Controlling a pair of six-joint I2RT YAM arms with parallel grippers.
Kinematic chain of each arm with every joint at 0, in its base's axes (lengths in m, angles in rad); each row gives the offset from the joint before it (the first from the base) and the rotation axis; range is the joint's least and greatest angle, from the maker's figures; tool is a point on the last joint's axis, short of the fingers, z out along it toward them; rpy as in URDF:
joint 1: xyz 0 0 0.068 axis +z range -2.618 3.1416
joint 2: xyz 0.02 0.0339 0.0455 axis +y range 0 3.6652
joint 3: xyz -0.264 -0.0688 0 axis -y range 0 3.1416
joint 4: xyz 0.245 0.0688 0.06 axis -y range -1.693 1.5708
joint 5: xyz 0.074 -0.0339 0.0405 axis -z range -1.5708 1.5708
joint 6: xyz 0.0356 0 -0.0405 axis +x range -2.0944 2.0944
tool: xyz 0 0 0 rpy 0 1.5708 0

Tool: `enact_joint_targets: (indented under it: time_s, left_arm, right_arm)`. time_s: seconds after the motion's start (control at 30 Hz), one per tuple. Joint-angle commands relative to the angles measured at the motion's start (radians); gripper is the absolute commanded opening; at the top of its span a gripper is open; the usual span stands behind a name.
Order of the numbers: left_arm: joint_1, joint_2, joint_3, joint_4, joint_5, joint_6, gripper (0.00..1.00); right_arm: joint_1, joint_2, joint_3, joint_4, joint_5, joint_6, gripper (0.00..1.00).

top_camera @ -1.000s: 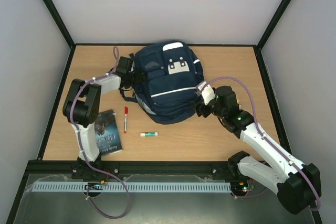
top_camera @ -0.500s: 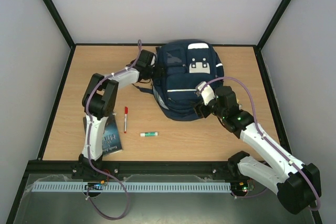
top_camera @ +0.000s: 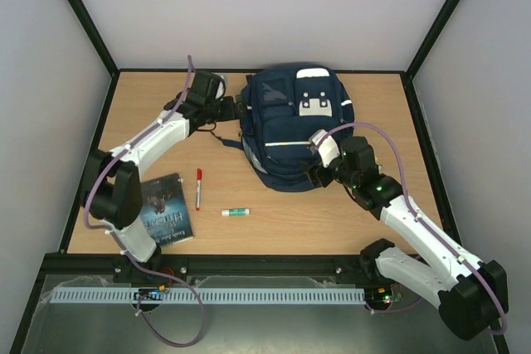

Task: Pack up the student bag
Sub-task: Adjust the student bag at the center of the board, then move the stationery to the center of the board.

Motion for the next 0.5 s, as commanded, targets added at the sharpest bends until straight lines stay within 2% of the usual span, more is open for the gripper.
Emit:
enact_joint_targets:
  time_s: [0.0, 0.17, 0.23, 0.3, 0.4, 0.47]
  left_arm:
    - [-0.002, -0.143, -0.15, -0.065, -0.051, 0.058, 0.99]
    - [-0.005, -0.31, -0.293, -0.015, -0.093, 0.164, 0.99]
    - [-0.008, -0.354, -0.329, -0.021, -0.097, 0.17, 0.99]
    - [-0.011, -0.388, -0.358, -0.031, -0.159, 0.144, 0.99]
    - [-0.007, -0.386, -0.368, -0.15, -0.387, 0.011, 0.99]
    - [0.01, -0.307, -0.32, -0.282, -0.432, -0.011, 0.99]
  right_arm:
    - [-0.005, -0.011, -0.002, -0.033, -0.03, -0.003, 0.8]
    - [-0.004, -0.023, -0.003, -0.034, -0.027, -0.008, 0.8]
    - [-0.005, -0.027, -0.004, -0.034, -0.028, -0.009, 0.8]
    - [-0.004, -0.028, -0.004, -0.034, -0.029, -0.009, 0.8]
    - [-0.004, -0.027, -0.005, -0.035, -0.033, -0.011, 0.81]
    - [-0.004, -0.027, -0.005, -0.037, -0.037, -0.013, 0.8]
